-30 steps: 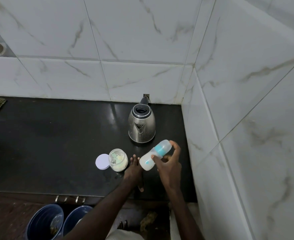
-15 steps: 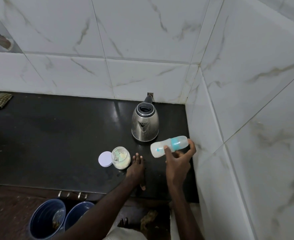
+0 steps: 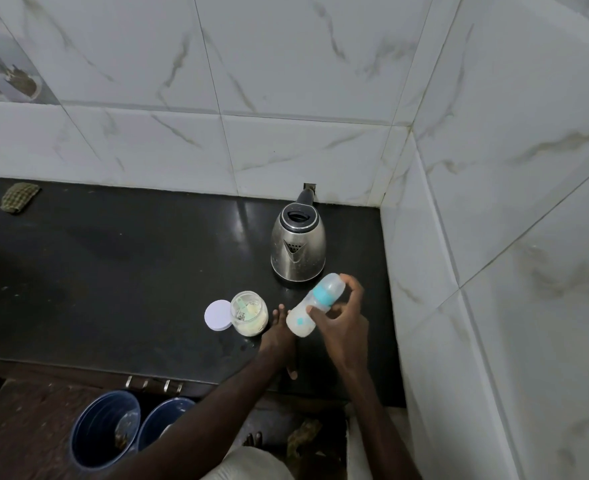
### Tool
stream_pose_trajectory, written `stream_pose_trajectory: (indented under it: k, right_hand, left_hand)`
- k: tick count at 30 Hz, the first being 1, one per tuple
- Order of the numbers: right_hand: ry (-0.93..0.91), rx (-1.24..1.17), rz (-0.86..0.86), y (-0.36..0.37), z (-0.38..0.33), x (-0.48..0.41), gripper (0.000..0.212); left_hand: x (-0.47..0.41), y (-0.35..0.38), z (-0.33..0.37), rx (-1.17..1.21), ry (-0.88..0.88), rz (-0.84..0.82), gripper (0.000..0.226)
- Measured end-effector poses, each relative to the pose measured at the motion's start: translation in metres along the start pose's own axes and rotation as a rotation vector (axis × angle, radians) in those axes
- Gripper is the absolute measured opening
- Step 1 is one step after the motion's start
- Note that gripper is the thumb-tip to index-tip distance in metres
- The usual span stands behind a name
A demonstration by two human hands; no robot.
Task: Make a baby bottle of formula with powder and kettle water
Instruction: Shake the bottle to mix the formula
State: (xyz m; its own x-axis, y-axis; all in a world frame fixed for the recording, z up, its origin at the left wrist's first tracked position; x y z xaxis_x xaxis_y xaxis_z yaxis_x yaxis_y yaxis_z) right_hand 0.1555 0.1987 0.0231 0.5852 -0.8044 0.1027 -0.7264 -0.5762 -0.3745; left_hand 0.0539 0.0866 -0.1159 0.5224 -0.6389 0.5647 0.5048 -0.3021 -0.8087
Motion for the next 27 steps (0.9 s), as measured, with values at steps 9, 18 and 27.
stream_pose_trajectory:
  k: [9, 18, 27]
  right_hand:
    - [-0.003, -0.021, 0.006, 0.0, -0.007, -0.001, 0.086]
    - [0.018, -0.074, 0.104, -0.013, -0.01, -0.003, 0.086]
    - [0.01, -0.126, 0.237, -0.03, -0.009, -0.005, 0.086]
  left_hand:
    - [0.0, 0.0, -0.003, 0.058, -0.025, 0.01, 0.166]
    - [0.003, -0.004, -0.001, 0.083, -0.019, 0.033, 0.156]
    - [0.001, -0.002, 0.0, 0.012, -0.009, 0.027, 0.157]
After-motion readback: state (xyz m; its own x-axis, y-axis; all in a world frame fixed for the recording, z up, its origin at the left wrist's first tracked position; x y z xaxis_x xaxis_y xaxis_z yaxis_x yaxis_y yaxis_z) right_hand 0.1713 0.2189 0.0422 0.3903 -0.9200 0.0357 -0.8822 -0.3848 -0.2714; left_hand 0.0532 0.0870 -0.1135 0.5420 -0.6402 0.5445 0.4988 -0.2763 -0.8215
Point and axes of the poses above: each hand's wrist, its own x-axis away from the middle knuckle, its own y-axis out of the palm, z = x × y, the point moved 9 cm from there along -x, towards the middle knuckle, and after that the axes turned 2 degrees about y, right-handed, at the moved point
